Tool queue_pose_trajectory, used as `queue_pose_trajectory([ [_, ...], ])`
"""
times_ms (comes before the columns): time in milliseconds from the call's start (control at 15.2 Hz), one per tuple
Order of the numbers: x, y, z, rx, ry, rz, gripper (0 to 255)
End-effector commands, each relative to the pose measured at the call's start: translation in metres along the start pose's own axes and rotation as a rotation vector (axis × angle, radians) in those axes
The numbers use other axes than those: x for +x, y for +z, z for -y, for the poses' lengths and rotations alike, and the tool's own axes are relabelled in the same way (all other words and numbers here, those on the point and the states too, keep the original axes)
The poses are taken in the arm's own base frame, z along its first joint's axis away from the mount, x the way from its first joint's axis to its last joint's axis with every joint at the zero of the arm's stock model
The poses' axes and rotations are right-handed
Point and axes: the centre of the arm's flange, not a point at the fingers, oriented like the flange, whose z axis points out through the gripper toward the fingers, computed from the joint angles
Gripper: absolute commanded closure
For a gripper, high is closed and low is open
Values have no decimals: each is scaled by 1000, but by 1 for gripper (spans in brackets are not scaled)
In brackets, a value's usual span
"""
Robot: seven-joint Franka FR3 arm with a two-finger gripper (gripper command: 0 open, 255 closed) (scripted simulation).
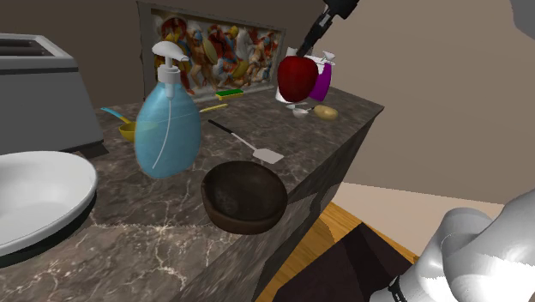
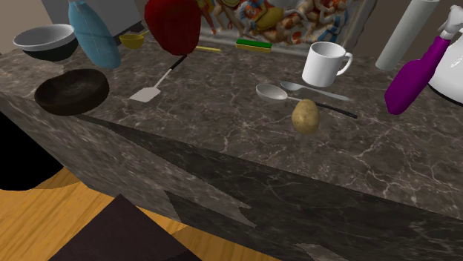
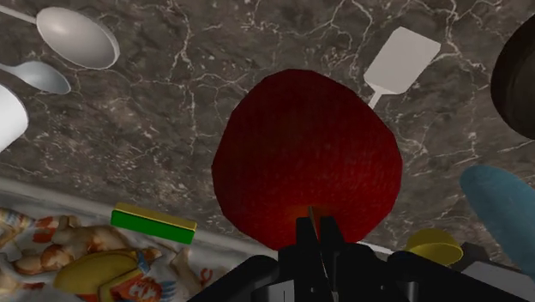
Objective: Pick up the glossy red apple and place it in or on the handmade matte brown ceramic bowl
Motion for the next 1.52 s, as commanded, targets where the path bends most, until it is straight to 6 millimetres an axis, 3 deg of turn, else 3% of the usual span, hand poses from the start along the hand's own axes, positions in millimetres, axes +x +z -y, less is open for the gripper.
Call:
queue_pose_trajectory([
  [0, 2, -6, 27, -1, 1, 0, 255],
  [1452, 24, -63, 315, -1, 1, 0, 255],
])
